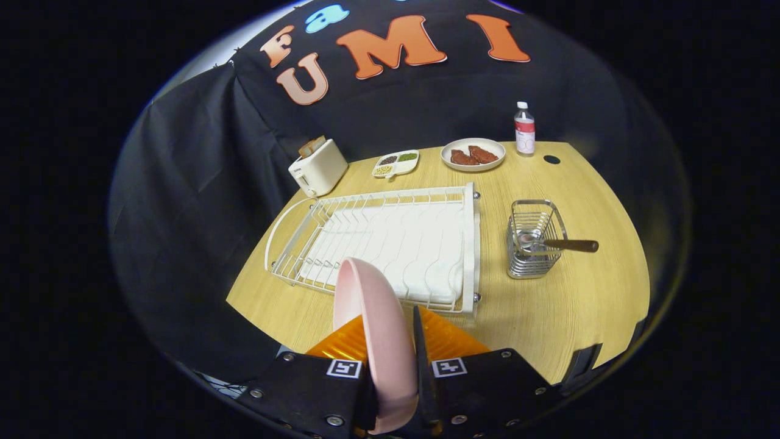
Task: Take the plate from the dish rack, then take the spoon from the basket and place it into the plate.
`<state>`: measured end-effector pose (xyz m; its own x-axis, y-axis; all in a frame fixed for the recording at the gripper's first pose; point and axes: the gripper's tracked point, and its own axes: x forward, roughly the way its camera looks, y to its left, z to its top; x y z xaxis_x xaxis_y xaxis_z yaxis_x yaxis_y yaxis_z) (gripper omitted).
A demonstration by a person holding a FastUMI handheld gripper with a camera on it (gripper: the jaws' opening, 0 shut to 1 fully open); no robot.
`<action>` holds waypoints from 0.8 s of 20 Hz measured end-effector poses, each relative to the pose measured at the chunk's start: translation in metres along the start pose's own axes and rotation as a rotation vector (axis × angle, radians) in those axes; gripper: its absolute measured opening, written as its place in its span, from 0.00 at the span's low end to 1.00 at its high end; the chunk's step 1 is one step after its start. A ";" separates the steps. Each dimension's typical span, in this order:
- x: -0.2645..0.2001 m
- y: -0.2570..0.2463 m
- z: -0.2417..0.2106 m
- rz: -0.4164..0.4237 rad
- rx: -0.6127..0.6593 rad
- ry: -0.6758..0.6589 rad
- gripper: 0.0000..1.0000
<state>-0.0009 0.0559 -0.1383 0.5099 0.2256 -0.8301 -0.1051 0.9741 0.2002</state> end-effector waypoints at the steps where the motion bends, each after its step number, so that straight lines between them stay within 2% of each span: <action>1: 0.001 -0.003 -0.006 -0.001 0.007 0.002 0.28; 16: 0.049 -0.018 -0.088 0.074 0.309 0.032 0.28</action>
<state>-0.0493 0.0510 -0.2287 0.4827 0.3008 -0.8225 0.1262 0.9055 0.4052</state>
